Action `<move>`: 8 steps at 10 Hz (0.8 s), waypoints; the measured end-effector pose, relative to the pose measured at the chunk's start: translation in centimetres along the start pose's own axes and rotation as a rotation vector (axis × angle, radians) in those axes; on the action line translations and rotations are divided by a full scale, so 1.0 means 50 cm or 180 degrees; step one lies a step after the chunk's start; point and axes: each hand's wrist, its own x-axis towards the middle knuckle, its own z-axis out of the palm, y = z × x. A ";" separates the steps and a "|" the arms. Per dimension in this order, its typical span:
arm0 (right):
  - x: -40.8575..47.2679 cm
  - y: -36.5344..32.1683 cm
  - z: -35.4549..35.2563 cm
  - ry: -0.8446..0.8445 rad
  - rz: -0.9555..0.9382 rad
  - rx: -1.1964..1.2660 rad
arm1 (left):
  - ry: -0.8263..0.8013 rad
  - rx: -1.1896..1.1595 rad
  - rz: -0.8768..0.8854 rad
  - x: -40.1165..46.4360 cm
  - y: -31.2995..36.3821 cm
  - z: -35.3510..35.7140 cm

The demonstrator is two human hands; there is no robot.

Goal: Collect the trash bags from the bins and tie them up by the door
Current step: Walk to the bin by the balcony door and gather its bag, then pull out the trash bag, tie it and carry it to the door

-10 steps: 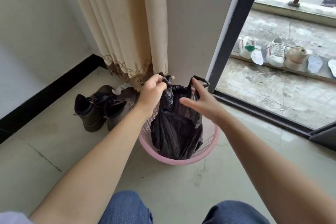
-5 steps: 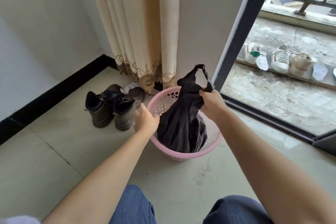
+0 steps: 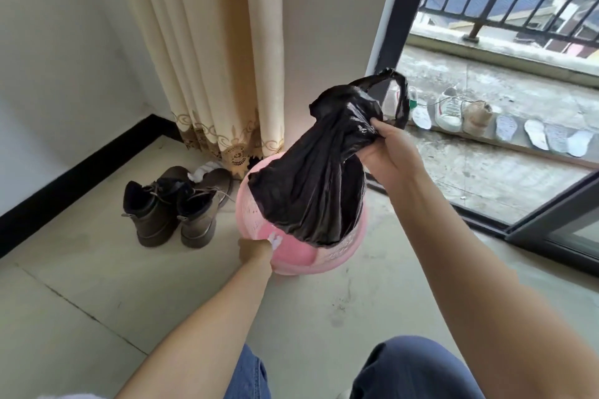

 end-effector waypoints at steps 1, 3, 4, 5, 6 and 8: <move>-0.015 -0.062 0.034 -0.0112 -0.0415 0.0153 | 0.0086 -0.0342 -0.0052 -0.104 0.031 -0.019; -0.070 -0.126 0.035 -0.0084 -0.0962 0.0379 | 0.0395 -0.0986 -0.0399 -0.126 0.026 -0.014; -0.100 -0.151 0.028 -0.0201 -0.1199 0.0400 | 0.0504 -0.1128 -0.0476 -0.138 0.028 -0.002; -0.123 -0.179 0.021 -0.0332 -0.1381 0.0362 | 0.0513 -0.1674 -0.0335 -0.132 0.009 0.008; -0.137 -0.192 0.000 -0.0347 -0.1381 0.0095 | 0.0304 -0.1804 -0.0476 -0.127 0.006 0.005; -0.133 -0.126 -0.111 0.0477 -0.0989 -0.0854 | 0.0252 -0.1679 -0.0293 -0.157 0.004 0.008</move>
